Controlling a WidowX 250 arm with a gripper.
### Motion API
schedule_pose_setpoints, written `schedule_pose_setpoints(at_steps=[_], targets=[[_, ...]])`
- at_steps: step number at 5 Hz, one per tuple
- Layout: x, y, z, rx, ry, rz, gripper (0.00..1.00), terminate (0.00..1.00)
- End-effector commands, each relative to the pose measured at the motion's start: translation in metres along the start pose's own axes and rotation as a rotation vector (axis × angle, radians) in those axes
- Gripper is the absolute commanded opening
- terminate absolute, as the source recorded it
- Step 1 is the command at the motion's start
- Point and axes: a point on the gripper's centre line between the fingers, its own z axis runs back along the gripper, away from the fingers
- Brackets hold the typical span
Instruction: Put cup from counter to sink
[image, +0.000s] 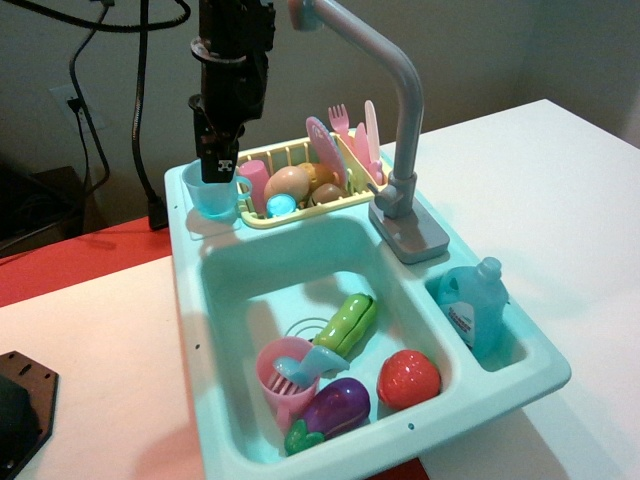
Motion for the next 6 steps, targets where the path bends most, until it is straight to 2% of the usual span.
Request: schedule_pose_setpoints(at_steps=[1,3,4,6], targets=[[0.0,0.0,0.0,0.0,0.0,0.0,1.0,0.0],[0.013,0.001,-0.013,-0.011,0.027,0.004,1.0,0.0],[0.011,0.003,-0.019,0.001,0.014,0.016,0.0,0.0],[0.009,0.002,-0.02,0.001,0.011,0.016,0.0,0.0]])
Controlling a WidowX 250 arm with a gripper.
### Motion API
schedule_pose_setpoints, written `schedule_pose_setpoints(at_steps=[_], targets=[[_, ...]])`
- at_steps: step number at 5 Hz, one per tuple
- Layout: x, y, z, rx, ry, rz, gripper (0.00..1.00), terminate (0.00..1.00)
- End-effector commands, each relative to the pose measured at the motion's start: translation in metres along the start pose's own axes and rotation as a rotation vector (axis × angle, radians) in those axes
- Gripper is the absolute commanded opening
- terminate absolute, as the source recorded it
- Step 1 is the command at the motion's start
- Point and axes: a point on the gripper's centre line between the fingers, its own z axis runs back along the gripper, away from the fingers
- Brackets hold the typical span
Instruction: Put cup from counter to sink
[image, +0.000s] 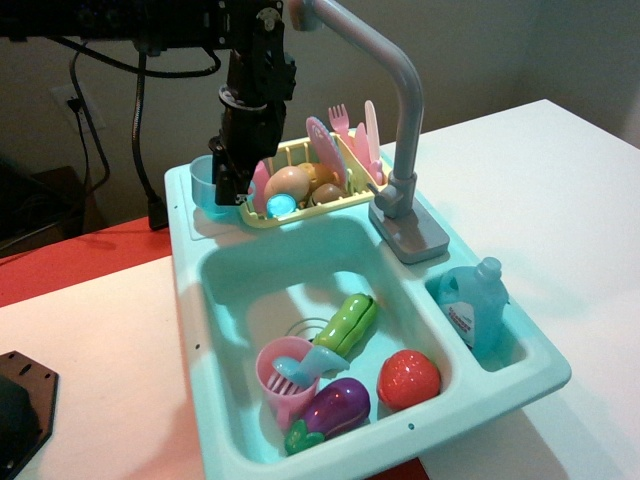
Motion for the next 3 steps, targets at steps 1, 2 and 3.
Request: schedule_pose_setpoints(at_steps=[1,2,3], targets=[[-0.006,0.002,0.017,0.013,-0.07,0.026,0.0,0.0],[-0.003,0.0,0.026,0.022,-0.092,0.016,0.0,0.0],[0.003,-0.011,0.045,0.037,-0.137,-0.01,0.0,0.0]])
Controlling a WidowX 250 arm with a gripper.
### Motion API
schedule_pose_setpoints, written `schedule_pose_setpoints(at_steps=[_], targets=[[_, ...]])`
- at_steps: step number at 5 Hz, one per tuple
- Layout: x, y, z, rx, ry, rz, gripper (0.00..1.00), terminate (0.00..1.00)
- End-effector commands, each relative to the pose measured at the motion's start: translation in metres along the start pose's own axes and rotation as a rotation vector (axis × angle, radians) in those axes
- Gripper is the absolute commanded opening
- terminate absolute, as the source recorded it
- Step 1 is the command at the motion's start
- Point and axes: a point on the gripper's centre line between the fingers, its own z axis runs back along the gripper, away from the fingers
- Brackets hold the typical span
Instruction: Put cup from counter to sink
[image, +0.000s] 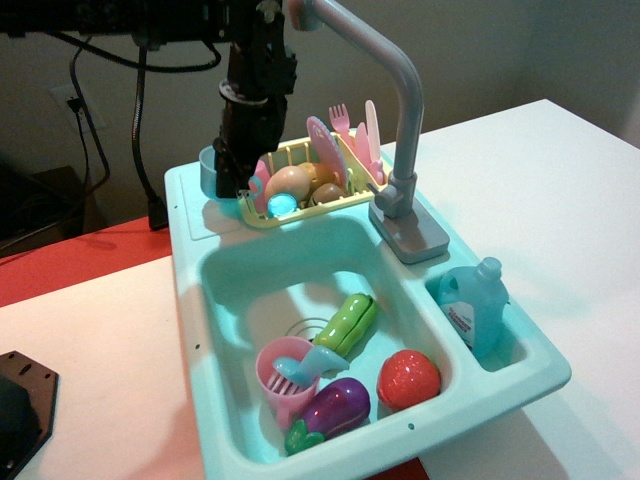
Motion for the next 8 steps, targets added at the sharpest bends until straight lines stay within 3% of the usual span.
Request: schedule_pose_setpoints(at_steps=[1,3,4,6,8], targets=[[0.006,-0.024,0.045,0.028,-0.136,-0.036,0.0,0.0],[0.017,-0.075,0.04,-0.022,-0.127,-0.117,0.0,0.0],[0.025,-0.093,0.031,0.005,-0.106,-0.149,0.0,0.0],[0.048,-0.096,-0.002,0.001,-0.055,-0.139,0.0,0.0],[0.055,-0.089,-0.024,-0.002,-0.025,-0.12,0.0,0.0]])
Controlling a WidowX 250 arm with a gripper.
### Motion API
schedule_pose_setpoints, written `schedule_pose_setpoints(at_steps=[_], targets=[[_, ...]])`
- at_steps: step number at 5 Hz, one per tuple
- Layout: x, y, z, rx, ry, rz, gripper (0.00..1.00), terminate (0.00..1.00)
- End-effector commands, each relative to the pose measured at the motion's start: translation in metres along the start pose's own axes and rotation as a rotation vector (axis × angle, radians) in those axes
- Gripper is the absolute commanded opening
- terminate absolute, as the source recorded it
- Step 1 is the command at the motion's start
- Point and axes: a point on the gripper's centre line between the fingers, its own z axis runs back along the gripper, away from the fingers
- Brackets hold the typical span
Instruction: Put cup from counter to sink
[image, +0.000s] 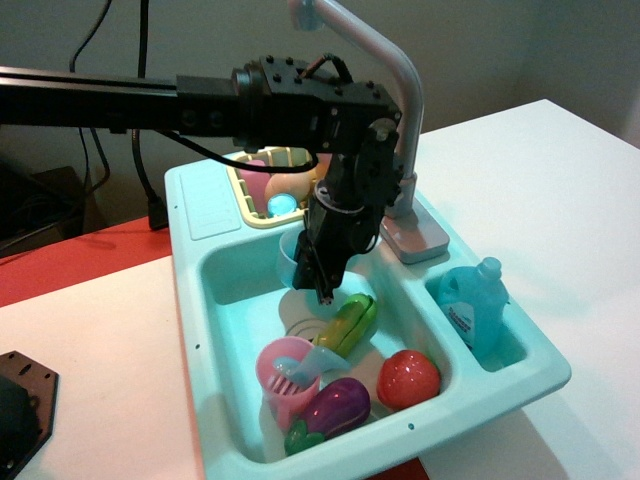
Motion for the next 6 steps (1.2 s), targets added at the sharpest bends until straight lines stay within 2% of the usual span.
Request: schedule_pose_setpoints(at_steps=[1,2,3,5,6], targets=[[-0.002,0.005,0.011,0.003,-0.039,0.02,1.0,0.0],[-0.01,0.006,0.014,-0.02,-0.021,0.028,1.0,0.0],[-0.02,0.012,0.021,-0.023,-0.029,0.046,1.0,0.0],[-0.054,0.027,0.078,0.014,-0.16,0.056,1.0,0.0],[-0.067,0.035,0.09,-0.004,-0.172,0.071,1.0,1.0]])
